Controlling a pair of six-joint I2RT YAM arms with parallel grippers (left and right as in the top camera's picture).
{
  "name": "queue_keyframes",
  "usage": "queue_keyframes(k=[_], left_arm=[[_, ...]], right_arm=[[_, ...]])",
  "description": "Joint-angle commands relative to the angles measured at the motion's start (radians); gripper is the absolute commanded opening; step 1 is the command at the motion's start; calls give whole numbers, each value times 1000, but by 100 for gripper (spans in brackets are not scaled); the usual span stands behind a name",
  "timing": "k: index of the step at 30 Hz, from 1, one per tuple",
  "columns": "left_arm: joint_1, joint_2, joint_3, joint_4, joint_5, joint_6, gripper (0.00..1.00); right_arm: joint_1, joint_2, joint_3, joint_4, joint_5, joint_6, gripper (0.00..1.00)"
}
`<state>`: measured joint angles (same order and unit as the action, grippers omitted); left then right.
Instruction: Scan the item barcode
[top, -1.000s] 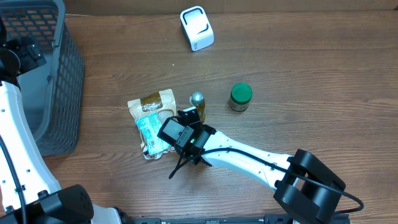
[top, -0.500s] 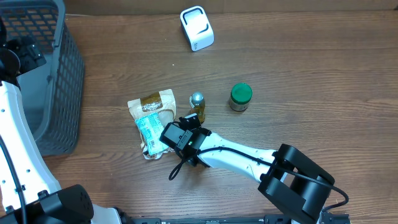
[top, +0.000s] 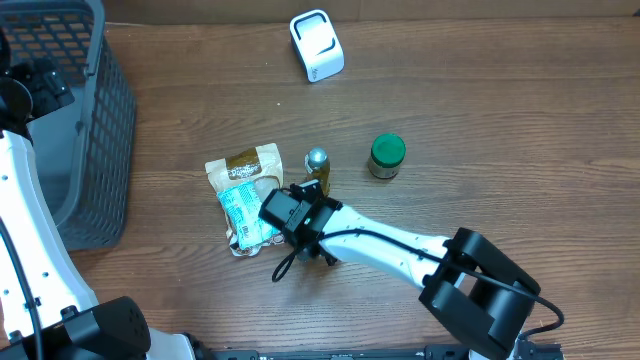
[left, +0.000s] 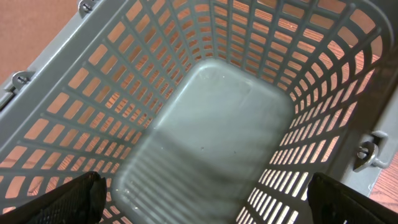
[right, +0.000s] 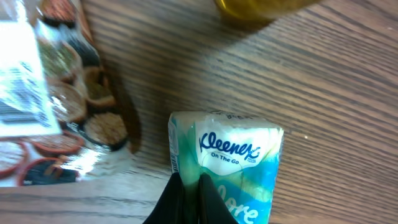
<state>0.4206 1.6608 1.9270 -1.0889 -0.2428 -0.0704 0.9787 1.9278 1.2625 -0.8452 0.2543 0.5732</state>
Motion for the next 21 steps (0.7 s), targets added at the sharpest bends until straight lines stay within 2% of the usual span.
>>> queue_keyframes(k=[1,6,12,21], left_arm=[[-2,-2,14,0,8,19,99],[-2,-2,14,0,7,19,100],[-2,-2,14,0,7,19,99],[-2,-2,14,0,8,19,99]], right_arm=[[-80,-115,40,5,-254,5,4],[-183,-208,39,-6,-478,-35,4],[-255,-237,14,-2,-695,-114,4],[-285,-237,7,-8,-713,-159,4]])
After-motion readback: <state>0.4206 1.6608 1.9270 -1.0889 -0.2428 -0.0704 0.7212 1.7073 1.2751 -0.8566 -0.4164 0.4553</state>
